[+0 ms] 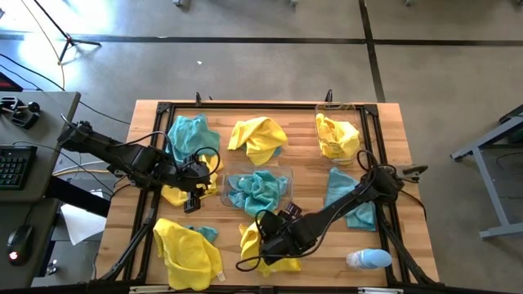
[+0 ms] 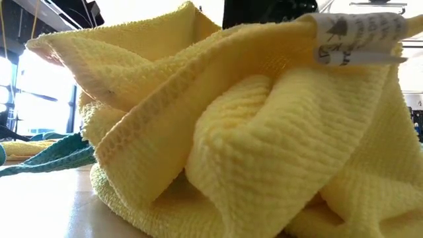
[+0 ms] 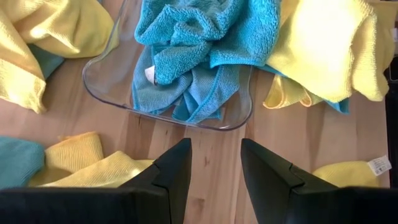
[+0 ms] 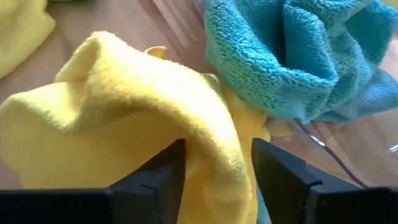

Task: Sort microfiber towel by color & place in baskets
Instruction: Put the yellow towel into the top transparent bin

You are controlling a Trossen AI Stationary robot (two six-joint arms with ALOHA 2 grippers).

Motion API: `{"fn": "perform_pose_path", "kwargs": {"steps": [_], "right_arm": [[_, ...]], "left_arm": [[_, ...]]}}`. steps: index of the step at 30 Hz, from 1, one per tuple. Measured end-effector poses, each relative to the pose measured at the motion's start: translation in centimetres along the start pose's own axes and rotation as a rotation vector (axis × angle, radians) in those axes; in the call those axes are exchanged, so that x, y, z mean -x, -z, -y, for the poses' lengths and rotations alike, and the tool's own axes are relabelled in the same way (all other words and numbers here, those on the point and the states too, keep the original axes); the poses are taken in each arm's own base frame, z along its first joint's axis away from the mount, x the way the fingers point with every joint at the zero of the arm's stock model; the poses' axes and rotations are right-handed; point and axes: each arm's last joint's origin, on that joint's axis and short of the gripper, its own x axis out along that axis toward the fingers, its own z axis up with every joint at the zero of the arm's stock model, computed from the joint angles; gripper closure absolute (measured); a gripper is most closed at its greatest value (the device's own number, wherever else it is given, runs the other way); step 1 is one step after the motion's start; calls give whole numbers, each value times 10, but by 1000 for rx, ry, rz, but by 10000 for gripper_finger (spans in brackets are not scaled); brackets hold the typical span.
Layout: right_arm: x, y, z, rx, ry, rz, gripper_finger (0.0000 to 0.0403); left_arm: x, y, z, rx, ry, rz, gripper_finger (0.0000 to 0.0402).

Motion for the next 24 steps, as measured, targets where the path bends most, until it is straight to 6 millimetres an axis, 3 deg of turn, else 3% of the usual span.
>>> {"fn": "perform_pose_path", "kwargs": {"steps": [3, 8, 12, 17, 20, 24], "right_arm": [[-3, -4, -1, -20, -29, -9, 273], [-1, -3, -2, -15, -47, -21, 389], [16, -9, -4, -24, -76, -18, 379], [66, -28, 0, 19, -60, 107, 398], [101, -41, 13, 39, -17, 165, 396], [127, -46, 43, 79, 62, 246, 400]], "left_arm": [[0, 0, 0, 5, 1, 0, 273], [0, 0, 0, 6, 0, -1, 273], [0, 0, 0, 15, 0, -1, 273], [0, 0, 0, 15, 0, 0, 273], [0, 0, 0, 15, -6, 7, 273], [0, -1, 0, 18, -6, 16, 273]]}}
